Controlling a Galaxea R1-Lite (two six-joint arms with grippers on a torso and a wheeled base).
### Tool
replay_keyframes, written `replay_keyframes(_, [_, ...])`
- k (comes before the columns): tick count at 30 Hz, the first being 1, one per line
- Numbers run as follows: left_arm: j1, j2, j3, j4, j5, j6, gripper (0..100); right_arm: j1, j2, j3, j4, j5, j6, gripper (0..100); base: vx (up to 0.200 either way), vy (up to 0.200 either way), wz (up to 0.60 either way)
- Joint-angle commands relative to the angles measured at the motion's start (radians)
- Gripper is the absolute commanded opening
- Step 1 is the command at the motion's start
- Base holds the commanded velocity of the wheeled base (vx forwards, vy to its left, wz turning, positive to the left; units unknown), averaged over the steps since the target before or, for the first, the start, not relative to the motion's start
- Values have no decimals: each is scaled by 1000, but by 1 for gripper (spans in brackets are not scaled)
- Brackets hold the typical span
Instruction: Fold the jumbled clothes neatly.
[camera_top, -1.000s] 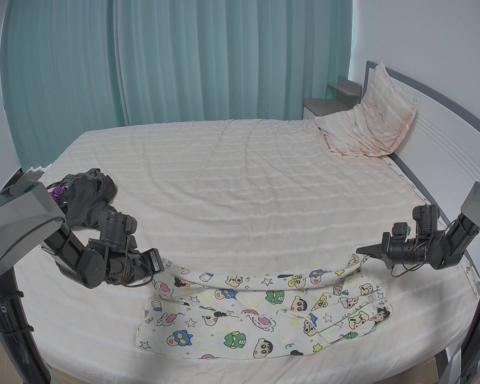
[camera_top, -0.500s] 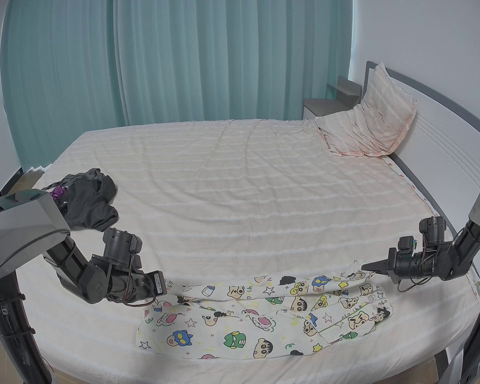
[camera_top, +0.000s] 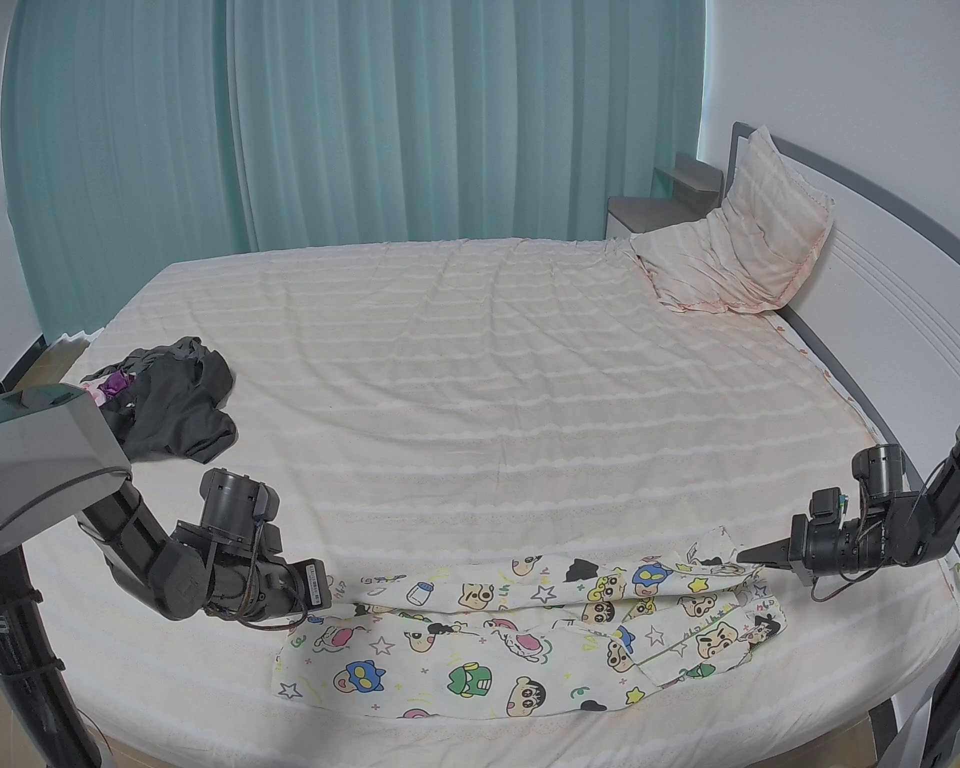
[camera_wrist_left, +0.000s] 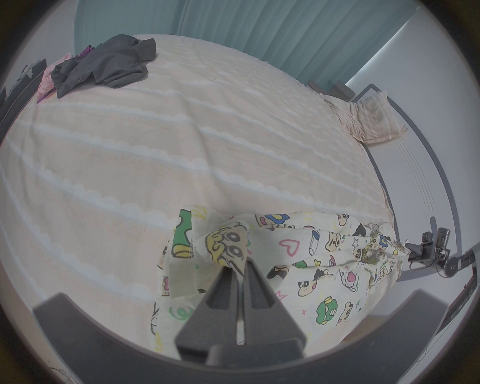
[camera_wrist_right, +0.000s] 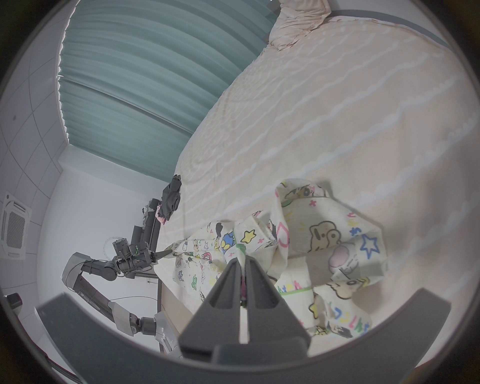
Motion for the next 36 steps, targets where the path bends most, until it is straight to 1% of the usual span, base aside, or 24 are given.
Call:
replay_keyframes(1, [1, -29, 23, 0, -3, 13, 0, -35, -48, 0, 35, 1, -29, 0, 0, 0, 0])
replay_keyframes(6, [1, -68, 24, 0, -40, 11, 0, -50, -80, 2, 67, 1, -37, 0, 0, 0, 0])
replay_keyframes(13, [0, -31, 35, -1, -27, 19, 0, -44, -65, 20, 70, 1, -66, 0, 0, 0, 0])
replay_keyframes(15, [1, -2, 32, -8, -18, 19, 0, -38, -51, 20, 72, 1, -77, 0, 0, 0, 0])
replay_keyframes(16, [1, 37, 35, -27, 6, 19, 0, -32, -34, 11, 85, -1, -85, 0, 0, 0, 0])
replay_keyframes(17, [0, 40, 37, -31, 9, 19, 0, -32, -33, 9, 87, -1, -85, 0, 0, 0, 0])
replay_keyframes(18, [0, 70, 46, -58, 31, 17, 0, -26, -11, -11, 92, -2, -92, 0, 0, 0, 0])
replay_keyframes(22, [-13, 104, 78, -123, 37, 14, 0, -8, 22, -60, 92, -7, -94, 0, 0, 0, 0])
replay_keyframes(23, [-13, 104, 78, -123, 37, 14, 100, -8, 22, -60, 92, -7, -94, 0, 0, 0, 0])
replay_keyframes(24, [-13, 104, 78, -123, 37, 14, 100, -8, 22, -60, 92, -7, -94, 0, 0, 0, 0])
replay_keyframes(25, [-22, 103, 93, -133, 36, 4, 100, 3, 59, -96, 95, -13, -94, 0, 0, 0, 0])
replay_keyframes(26, [-22, 101, 97, -135, 36, 2, 100, 3, 65, -99, 96, -15, -94, 100, 0, 0, 0])
replay_keyframes(28, [-20, 98, 97, -135, 34, -13, 100, 3, 78, -106, 98, -24, -94, 100, 0, 0, 0])
replay_keyframes(31, [-10, 60, 104, -138, 16, -110, 100, -1, 105, -113, 96, -93, -94, 100, 0, 0, 0])
replay_keyframes(33, [-5, 33, 115, -138, -1, -145, 100, -8, 107, -124, 95, -122, -94, 100, 0, 0, 0])
replay_keyframes(34, [0, 9, 126, -138, -21, -173, 100, -18, 105, -139, 96, -150, -94, 100, 0, 0, 0])
replay_keyframes(35, [0, 9, 126, -138, -21, -173, 100, -18, 105, -139, 96, -150, -94, 100, 0, 0, 0])
replay_keyframes(36, [10, -29, 144, -139, -44, -205, 100, -34, 99, -153, 93, -182, -95, 100, 0, 0, 0])
